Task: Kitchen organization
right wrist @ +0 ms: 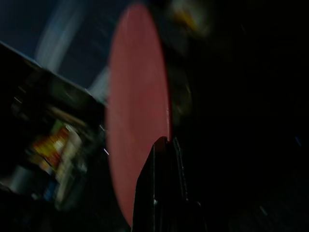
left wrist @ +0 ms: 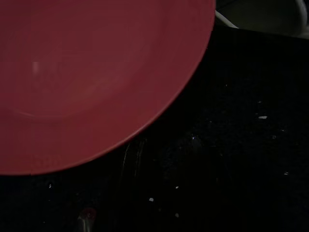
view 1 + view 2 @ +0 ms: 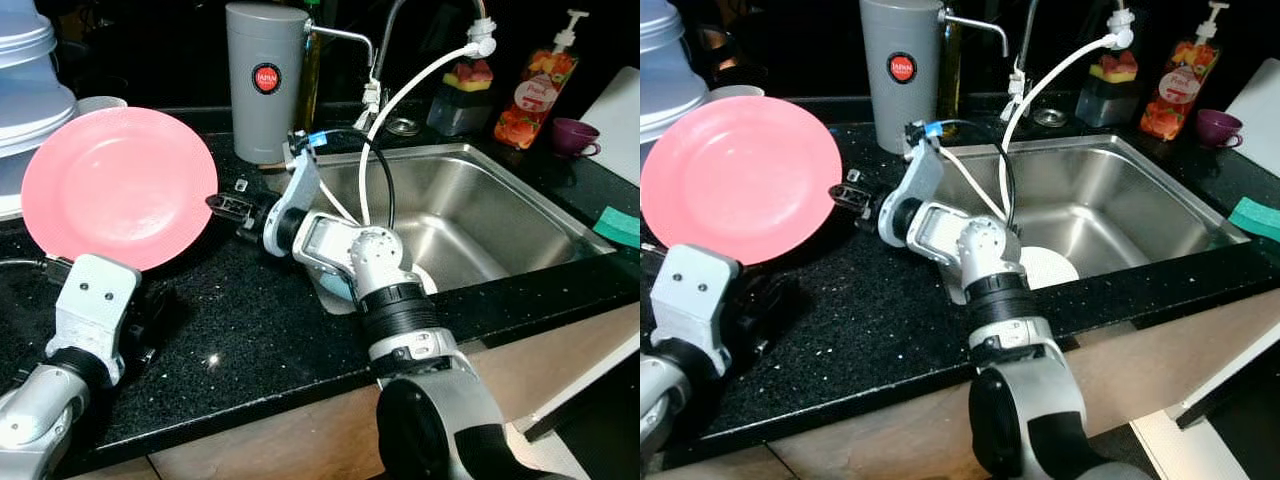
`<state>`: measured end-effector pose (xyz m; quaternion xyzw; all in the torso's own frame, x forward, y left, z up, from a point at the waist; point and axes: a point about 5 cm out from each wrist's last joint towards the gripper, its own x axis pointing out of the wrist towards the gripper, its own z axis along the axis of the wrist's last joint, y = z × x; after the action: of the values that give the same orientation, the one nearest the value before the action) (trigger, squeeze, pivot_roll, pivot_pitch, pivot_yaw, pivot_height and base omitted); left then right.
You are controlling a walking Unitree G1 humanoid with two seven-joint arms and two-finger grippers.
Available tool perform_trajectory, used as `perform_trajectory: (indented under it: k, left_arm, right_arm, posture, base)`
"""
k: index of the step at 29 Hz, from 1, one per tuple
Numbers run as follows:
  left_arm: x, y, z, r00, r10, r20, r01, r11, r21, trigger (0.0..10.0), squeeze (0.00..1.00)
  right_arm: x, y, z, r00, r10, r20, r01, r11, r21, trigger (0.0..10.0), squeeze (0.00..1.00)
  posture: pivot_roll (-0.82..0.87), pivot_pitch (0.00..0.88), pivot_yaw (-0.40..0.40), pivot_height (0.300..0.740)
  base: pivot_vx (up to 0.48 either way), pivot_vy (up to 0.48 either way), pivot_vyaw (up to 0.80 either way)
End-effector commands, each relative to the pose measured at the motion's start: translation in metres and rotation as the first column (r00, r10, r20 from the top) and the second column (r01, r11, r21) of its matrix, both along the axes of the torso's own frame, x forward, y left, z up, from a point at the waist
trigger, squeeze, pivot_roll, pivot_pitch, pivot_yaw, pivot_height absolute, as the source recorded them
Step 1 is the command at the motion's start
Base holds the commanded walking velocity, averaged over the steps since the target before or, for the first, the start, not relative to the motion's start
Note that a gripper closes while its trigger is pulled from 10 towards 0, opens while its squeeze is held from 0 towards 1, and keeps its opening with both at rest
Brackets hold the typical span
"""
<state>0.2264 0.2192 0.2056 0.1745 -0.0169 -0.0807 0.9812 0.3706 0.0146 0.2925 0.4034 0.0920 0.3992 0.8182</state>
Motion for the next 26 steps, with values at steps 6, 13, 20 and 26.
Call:
perform_trajectory:
  k: [6,13,20,26]
  left_arm:
    - [0.003,0.003,-0.016,0.996,0.009,-0.092,-0.01,1.0,-0.006,10.0,0.0]
    - [0.008,0.001,-0.012,0.998,-0.013,-0.068,0.012,1.0,-0.013,10.0,0.0]
    - [0.009,-0.001,-0.01,0.998,-0.02,-0.058,0.019,1.0,-0.013,10.0,0.0]
    - [0.009,-0.007,0.002,0.997,-0.077,0.006,0.077,0.995,-0.059,10.0,0.0]
  right_arm:
    - [0.005,-0.016,0.03,0.995,-0.059,0.084,0.046,0.987,0.153,10.0,0.0]
    - [0.016,-0.035,0.035,0.987,-0.151,0.061,0.138,0.974,0.181,10.0,0.0]
    - [0.024,-0.043,0.027,0.973,-0.229,-0.008,0.226,0.957,0.184,10.0,1.0]
    - [0.032,-0.063,0.021,0.956,-0.291,-0.032,0.292,0.943,0.16,10.0,1.0]
  posture:
    - [0.03,0.085,-0.062,0.74]
    - [0.03,0.082,-0.055,0.74]
    - [0.03,0.082,-0.054,0.74]
    - [0.03,0.076,-0.056,0.74]
  base:
    - [0.0,0.0,0.0]
    - [0.0,0.0,0.0]
    - [0.0,0.0,0.0]
    - [0.0,0.0,0.0]
